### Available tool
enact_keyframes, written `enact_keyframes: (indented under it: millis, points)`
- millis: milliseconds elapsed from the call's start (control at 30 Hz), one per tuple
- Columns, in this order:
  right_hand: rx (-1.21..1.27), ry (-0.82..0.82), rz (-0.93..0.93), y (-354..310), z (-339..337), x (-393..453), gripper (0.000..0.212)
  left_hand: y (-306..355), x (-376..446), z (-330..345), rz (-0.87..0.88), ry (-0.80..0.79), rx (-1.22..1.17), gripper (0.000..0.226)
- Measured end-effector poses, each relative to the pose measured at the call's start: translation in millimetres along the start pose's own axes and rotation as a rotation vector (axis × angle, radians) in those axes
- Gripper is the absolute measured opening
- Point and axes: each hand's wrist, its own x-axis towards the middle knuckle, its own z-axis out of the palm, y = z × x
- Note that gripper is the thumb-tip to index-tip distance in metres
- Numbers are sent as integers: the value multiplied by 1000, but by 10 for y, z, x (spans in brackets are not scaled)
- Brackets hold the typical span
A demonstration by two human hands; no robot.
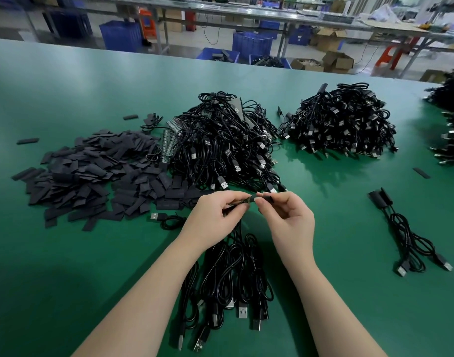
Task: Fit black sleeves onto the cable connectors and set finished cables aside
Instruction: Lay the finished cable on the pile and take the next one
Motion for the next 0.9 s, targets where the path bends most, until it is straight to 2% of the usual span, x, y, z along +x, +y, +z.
enact_keyframes:
  millis: [233, 633, 767, 900]
  points:
    - [39, -27, 96, 35, -54, 53, 30, 4, -6, -3, -8, -18, 10, 26]
    - [37, -68, 98, 28, -88, 54, 27, 14, -7, 1, -45, -24, 13, 27]
    - [0, -58, 61, 30, -90, 49, 19, 31, -12, 0, -54, -42, 26, 28]
    - [4, -36, 24, 39, -71, 35, 22, 31, -11, -14, -40, -53, 30, 26]
